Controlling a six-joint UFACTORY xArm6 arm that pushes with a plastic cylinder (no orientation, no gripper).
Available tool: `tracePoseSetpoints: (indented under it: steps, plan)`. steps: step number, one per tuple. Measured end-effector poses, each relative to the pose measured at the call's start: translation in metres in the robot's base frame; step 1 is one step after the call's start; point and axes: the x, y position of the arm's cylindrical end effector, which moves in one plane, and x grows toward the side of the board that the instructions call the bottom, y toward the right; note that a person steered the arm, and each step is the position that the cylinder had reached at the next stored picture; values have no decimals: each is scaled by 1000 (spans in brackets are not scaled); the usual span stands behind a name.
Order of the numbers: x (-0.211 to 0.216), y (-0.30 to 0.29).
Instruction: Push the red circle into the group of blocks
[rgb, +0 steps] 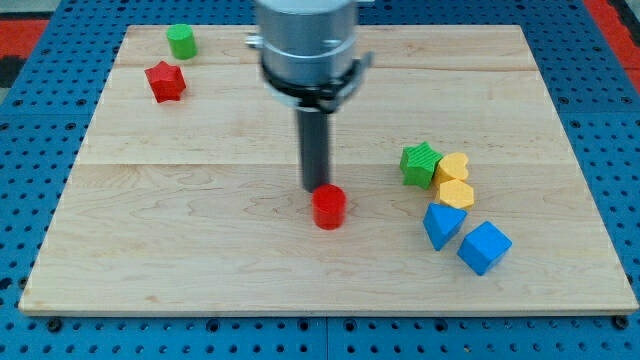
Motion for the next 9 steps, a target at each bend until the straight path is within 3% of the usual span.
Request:
tracePoseSetpoints:
  steps: [1, 3, 5, 6, 8, 9]
  plan:
    - [1, 45]
    - [1, -40]
    - [26, -65]
    - [46, -46]
    - [46, 46]
    - [47, 58]
